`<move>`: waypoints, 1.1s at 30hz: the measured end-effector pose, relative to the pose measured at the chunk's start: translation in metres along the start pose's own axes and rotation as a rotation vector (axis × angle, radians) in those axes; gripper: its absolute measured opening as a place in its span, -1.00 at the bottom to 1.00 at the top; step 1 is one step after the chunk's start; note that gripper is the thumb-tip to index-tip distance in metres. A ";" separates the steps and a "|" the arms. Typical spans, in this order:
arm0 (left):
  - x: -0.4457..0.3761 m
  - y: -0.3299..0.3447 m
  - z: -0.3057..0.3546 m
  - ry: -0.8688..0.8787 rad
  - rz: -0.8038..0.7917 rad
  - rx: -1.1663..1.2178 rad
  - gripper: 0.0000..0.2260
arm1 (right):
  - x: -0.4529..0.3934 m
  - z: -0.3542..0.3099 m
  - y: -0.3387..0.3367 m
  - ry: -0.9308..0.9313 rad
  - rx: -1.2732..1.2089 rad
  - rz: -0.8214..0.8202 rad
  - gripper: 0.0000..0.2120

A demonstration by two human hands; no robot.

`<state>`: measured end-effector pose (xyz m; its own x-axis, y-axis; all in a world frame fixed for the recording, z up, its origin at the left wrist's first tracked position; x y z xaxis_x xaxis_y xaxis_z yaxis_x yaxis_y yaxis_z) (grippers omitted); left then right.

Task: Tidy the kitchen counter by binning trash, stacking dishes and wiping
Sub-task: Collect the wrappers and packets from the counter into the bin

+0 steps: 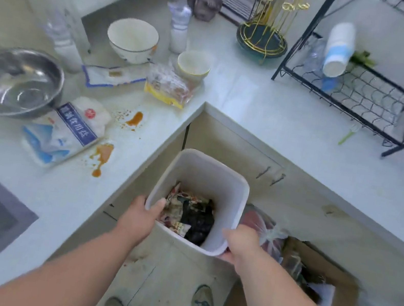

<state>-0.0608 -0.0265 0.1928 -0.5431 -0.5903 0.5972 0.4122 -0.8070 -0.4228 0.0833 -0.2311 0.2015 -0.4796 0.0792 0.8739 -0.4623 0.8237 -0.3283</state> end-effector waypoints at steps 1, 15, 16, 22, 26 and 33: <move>0.012 -0.012 0.010 0.030 -0.001 0.004 -0.48 | 0.022 0.005 -0.005 -0.002 -0.026 -0.003 -0.85; 0.145 -0.089 0.042 0.142 0.003 0.126 -0.77 | 0.185 0.047 -0.061 -0.247 -0.051 -0.063 -0.87; 0.158 -0.091 0.038 0.121 0.026 0.160 -0.75 | 0.191 0.050 -0.062 -0.274 -0.039 -0.075 -0.80; 0.248 -0.101 0.010 0.123 0.173 0.261 -0.63 | 0.195 0.092 -0.072 -0.386 -0.121 -0.228 0.07; 0.318 -0.099 -0.020 0.133 0.299 0.337 -0.61 | 0.237 0.122 -0.073 -0.403 -0.154 -0.383 0.13; 0.430 -0.101 -0.083 0.057 0.449 0.426 -0.63 | 0.304 0.166 -0.052 -0.433 -0.024 -0.557 -0.60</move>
<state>-0.3968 -0.2001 0.4351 -0.2819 -0.8803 0.3816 0.8592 -0.4086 -0.3079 -0.1625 -0.3432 0.4242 -0.4327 -0.5843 0.6866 -0.7112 0.6893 0.1383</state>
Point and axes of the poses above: each hand's wrist, its own x-axis away from the middle knuckle, its own y-axis out of the palm, z = x × y, the point moved 1 cm from there along -x, towards the middle knuckle, and after that the axes turned 6 degrees about y, right-handed, at the moved point
